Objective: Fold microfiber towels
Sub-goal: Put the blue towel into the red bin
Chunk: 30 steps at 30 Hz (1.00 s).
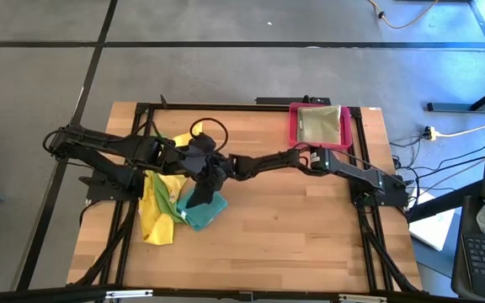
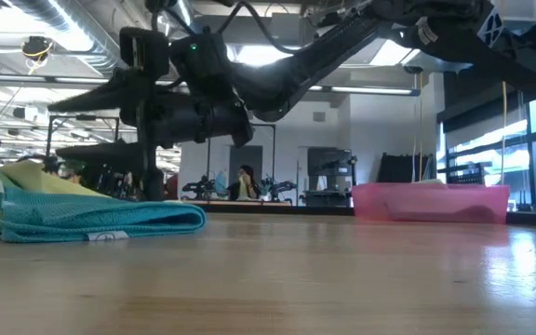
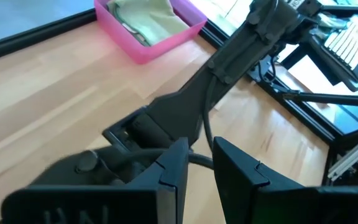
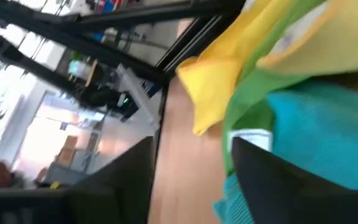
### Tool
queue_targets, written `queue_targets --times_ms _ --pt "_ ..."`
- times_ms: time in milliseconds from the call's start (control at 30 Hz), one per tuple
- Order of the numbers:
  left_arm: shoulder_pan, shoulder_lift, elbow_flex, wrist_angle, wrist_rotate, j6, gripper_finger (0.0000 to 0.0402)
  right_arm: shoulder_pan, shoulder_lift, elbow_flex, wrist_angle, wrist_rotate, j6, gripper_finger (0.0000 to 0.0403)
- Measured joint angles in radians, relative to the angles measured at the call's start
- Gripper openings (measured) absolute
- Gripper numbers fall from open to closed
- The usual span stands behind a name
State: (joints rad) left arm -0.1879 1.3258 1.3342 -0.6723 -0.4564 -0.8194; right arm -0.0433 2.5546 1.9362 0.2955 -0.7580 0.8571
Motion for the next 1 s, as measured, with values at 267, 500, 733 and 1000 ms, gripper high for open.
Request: queue_targets --times_ms 267,500,733,1000 --pt "0.001 -0.034 0.0 -0.077 0.002 0.011 0.0067 -0.018 0.0 0.0 -0.072 -0.233 0.081 0.0277" --pt "-0.01 -0.134 0.0 -0.247 0.025 -0.013 0.0067 -0.056 -0.001 -0.001 -0.319 -0.481 -0.06 0.0262" --pt "-0.034 -0.238 0.0 -0.25 -0.051 -0.09 0.0067 -0.117 -0.016 -0.001 -0.378 -0.555 -0.173 0.0258" --pt "-0.036 -0.267 0.0 -0.23 -0.065 -0.09 0.0067 -0.209 -0.016 -0.001 -0.419 -0.445 -0.159 0.0258"
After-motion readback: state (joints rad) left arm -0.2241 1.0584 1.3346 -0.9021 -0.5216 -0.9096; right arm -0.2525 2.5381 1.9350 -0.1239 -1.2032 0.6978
